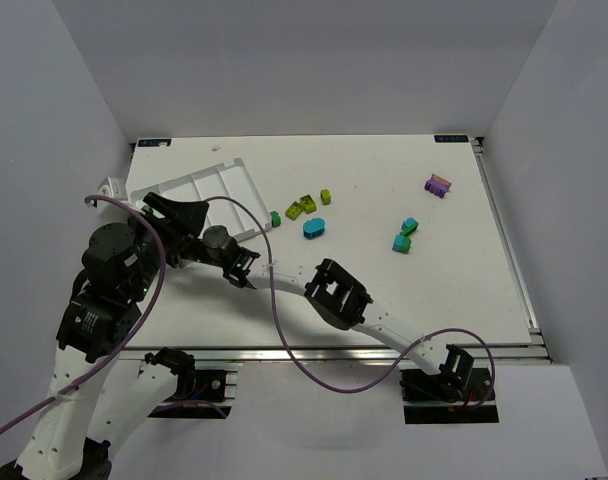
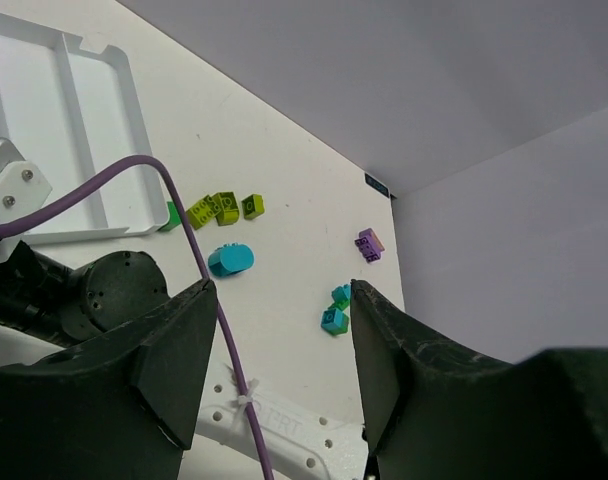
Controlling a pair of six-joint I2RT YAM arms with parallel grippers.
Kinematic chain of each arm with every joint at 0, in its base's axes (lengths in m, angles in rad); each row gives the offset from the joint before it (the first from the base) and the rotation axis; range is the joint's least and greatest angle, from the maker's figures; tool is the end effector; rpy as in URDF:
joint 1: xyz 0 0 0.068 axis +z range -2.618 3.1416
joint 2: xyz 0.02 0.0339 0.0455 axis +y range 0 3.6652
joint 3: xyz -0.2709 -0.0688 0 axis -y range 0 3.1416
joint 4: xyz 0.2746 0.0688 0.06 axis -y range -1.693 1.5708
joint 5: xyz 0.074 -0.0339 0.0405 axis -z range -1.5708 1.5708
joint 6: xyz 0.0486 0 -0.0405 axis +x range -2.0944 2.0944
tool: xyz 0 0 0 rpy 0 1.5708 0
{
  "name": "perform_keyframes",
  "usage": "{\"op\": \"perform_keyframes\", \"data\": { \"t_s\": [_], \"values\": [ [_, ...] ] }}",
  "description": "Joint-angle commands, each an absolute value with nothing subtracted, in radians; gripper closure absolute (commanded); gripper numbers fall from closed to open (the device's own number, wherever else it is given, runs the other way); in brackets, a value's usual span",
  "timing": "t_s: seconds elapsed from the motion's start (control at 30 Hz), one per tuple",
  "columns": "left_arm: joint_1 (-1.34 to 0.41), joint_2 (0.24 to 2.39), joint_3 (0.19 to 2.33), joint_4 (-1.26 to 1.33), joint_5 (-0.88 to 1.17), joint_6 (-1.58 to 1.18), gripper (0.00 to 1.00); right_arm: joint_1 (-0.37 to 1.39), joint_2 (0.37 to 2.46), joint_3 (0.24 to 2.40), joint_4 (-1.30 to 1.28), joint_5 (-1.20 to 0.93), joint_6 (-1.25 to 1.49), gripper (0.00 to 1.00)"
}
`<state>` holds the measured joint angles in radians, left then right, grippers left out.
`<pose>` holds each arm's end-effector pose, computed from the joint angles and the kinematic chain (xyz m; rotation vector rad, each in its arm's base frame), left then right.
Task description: Sort the legos into containers by color
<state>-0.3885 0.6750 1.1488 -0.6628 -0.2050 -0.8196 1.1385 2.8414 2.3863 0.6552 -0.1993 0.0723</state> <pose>0.1378 -0.0457 0.4386 -0.5352 1.7276 -0.6938 0.2724 0.6133 0.1510 -0.8967 1.1678 1.1375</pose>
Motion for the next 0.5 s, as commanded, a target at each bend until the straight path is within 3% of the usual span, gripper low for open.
{"op": "perform_keyframes", "data": {
  "t_s": [0.0,0.03,0.13,0.47],
  "values": [
    [-0.391,0.658,1.152,-0.692,-0.227,-0.828,0.35,1.132,2.842,2.427,0.776,-0.166,0.008,0.89],
    [-0.391,0.658,1.154,-0.695,-0.227,-0.830,0.35,1.132,2.842,2.428,0.778,-0.170,0.005,0.77],
    [-0.393,0.658,1.158,-0.698,-0.227,-0.831,0.35,1.135,2.844,2.427,0.785,-0.183,0.003,0.59],
    [-0.393,0.647,1.151,-0.696,-0.230,-0.854,0.35,1.135,2.850,2.431,0.804,-0.163,-0.052,0.51]
  ]
}}
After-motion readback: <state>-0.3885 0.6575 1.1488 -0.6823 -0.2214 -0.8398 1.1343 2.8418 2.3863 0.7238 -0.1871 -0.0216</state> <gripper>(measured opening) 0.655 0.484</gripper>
